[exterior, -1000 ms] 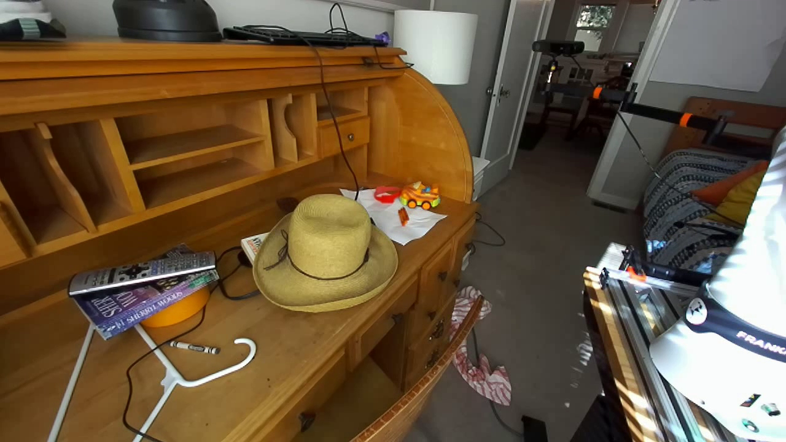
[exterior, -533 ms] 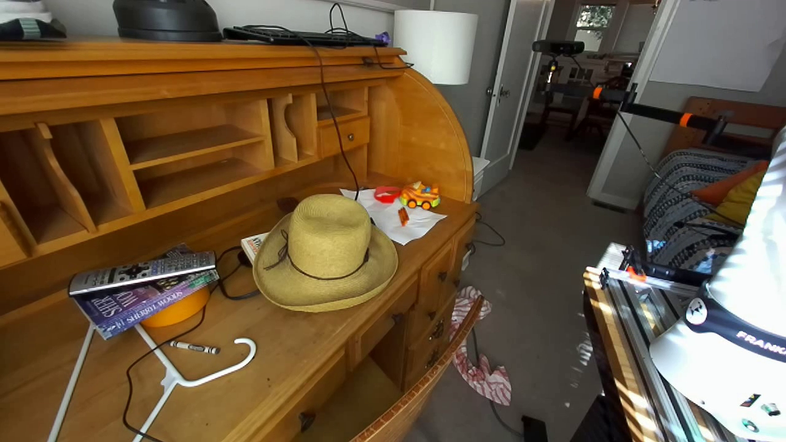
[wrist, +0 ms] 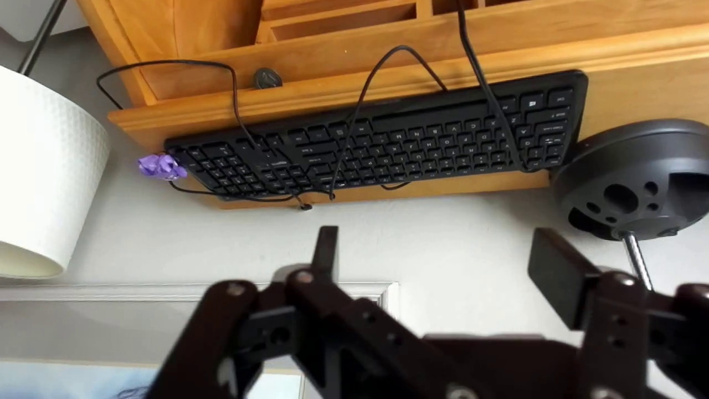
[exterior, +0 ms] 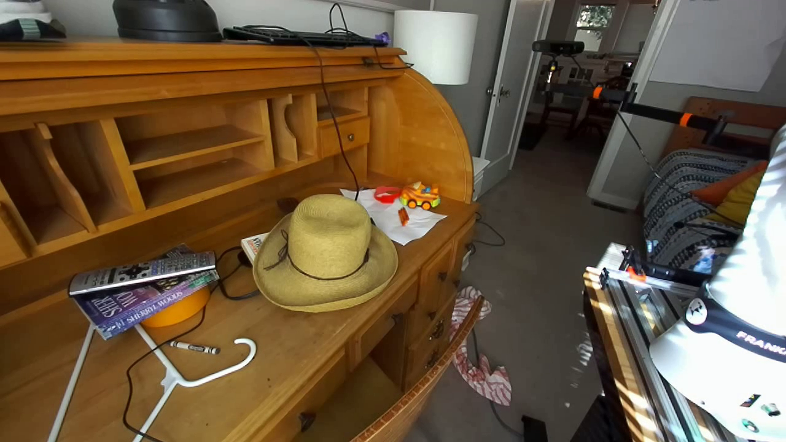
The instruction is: Press one key on the keyboard.
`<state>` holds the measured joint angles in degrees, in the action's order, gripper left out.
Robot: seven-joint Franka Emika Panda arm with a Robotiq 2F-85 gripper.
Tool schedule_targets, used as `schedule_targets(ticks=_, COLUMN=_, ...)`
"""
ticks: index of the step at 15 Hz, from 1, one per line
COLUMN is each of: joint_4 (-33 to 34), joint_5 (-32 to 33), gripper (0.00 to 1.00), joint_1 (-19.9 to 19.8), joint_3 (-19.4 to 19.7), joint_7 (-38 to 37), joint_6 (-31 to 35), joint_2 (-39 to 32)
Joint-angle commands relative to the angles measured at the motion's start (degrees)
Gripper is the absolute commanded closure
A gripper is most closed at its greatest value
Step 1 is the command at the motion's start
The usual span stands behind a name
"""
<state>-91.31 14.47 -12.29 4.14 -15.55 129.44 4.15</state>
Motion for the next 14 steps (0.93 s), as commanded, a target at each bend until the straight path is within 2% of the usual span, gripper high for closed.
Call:
schedule_targets(ticks=1, joint_4=8.93, joint_5=-2.42, gripper=0.42, joint_1=1.39, joint_3=1.75, joint_7=1.00, joint_6=-1.56, joint_2=-7.31)
schedule_targets(ticks=6, joint_4=18.22, joint_5=-2.73, gripper=0.82, joint_1=1.34, joint_3=4.04, joint_7=-2.14, joint_6=-1.73, joint_2=-15.00)
schedule_targets(ticks=8, joint_4=20.31, joint_5=-1.86, gripper=0.98, joint_1=-0.21, joint_3=3.99, joint_7=-4.79, joint_6=-2.19, joint_2=-17.02)
schedule_targets(ticks=14, joint_4=24.08, joint_5=-2.46, gripper=1.00, joint_1=-1.90, joint_3=7.21, joint_7=-14.07, joint_6=-1.39, joint_2=-22.51)
